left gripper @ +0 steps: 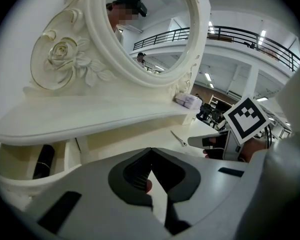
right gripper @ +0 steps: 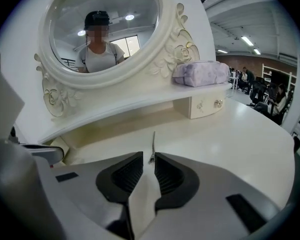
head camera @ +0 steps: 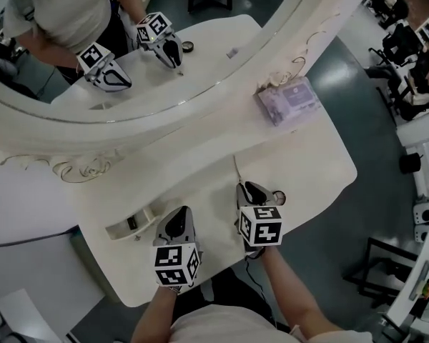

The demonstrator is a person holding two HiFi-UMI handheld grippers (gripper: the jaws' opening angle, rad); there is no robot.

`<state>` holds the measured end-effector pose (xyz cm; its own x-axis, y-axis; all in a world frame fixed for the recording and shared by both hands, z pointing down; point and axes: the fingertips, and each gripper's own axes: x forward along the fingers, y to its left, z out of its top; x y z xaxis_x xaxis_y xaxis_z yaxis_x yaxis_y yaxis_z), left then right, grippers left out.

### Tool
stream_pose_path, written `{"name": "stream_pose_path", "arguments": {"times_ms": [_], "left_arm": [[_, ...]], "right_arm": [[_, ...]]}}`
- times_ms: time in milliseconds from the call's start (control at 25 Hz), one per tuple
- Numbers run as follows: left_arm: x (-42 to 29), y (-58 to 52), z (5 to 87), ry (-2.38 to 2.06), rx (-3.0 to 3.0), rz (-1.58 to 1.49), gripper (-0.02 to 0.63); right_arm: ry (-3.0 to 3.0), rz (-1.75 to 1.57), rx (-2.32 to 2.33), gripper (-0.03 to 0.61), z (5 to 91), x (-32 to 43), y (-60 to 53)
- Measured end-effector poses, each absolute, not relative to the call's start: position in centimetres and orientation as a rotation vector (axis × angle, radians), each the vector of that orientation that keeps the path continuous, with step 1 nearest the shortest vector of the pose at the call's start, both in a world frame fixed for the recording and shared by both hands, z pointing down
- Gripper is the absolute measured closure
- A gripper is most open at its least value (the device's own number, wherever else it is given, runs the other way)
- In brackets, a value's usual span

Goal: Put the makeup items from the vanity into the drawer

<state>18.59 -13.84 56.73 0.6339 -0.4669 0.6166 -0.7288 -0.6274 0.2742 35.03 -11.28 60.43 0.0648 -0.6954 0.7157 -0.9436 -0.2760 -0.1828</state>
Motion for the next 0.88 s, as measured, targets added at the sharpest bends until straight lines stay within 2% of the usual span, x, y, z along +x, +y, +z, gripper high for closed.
{"name": "stream_pose_path", "arguments": {"times_ms": [320,880], "left_arm": [[19.0,-13.8,58.2,-0.918,2.318,0.718,0.609],[17.4,-14.3,58.6,-0.935,2.283,0.707,0.609]], "right_arm": [[-1.61,0.993,1.942,0.473,62.3,35.6,-13.3],[-1.522,0.971,1.883,0.491,63.1,35.7,-13.7]]}}
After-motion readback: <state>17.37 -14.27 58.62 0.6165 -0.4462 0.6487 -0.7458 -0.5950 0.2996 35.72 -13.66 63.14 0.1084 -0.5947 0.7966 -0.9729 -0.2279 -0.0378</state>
